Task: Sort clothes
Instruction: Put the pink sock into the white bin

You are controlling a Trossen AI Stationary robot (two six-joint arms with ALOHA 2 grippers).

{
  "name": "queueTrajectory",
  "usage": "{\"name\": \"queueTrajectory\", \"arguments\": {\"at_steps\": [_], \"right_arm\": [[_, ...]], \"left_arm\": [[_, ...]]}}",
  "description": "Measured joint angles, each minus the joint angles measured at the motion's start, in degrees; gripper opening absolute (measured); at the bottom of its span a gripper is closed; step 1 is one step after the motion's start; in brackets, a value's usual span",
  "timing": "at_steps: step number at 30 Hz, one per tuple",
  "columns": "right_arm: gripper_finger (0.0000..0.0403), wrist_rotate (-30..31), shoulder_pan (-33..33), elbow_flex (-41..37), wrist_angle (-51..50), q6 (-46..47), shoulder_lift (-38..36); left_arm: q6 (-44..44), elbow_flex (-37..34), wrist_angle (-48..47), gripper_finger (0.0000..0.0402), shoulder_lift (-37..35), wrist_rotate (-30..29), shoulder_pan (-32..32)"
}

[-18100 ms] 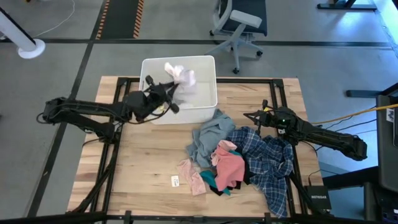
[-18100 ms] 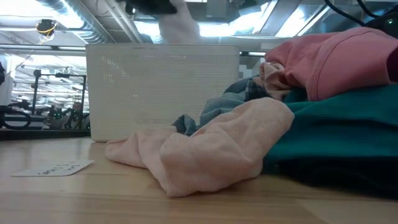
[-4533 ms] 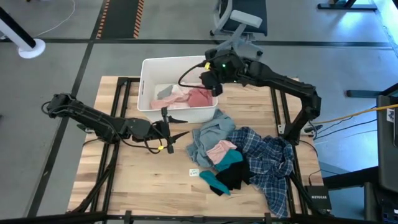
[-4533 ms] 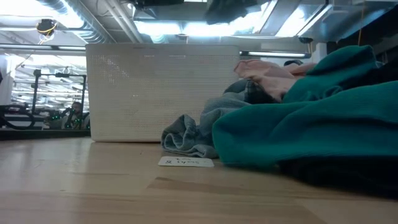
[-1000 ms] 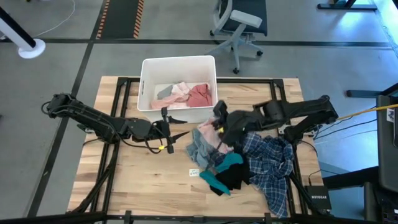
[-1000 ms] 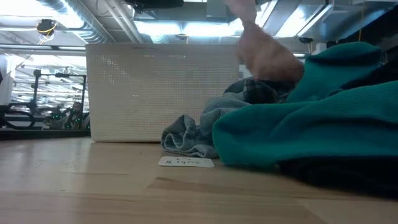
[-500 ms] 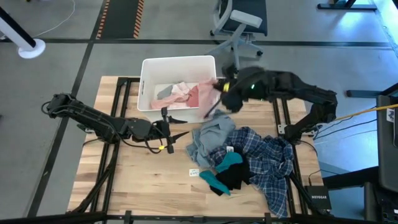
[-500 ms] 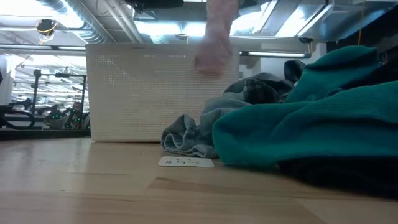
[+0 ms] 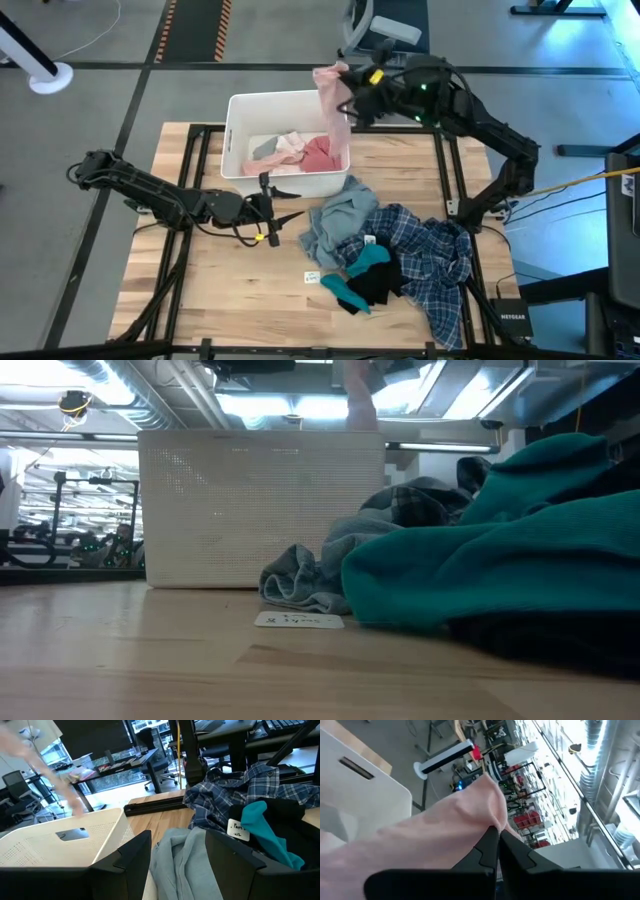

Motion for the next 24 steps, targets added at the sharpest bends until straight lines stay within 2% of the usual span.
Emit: {"name": "queueTrajectory", "arguments": {"at_steps": [12, 24], "right_arm": [[0.0019, -1.8, -4.3, 0.0, 2.7, 0.0, 6.5], [0.0019, 1.2, -4.6, 0.0, -2.3, 0.2, 12.1]], "left_arm": [[0.3, 0.0, -0.1, 0.0182, 0.0, 0.0, 0.0], [1.0, 0.0, -0.1, 0.0182, 0.0, 0.0, 0.0]]}}
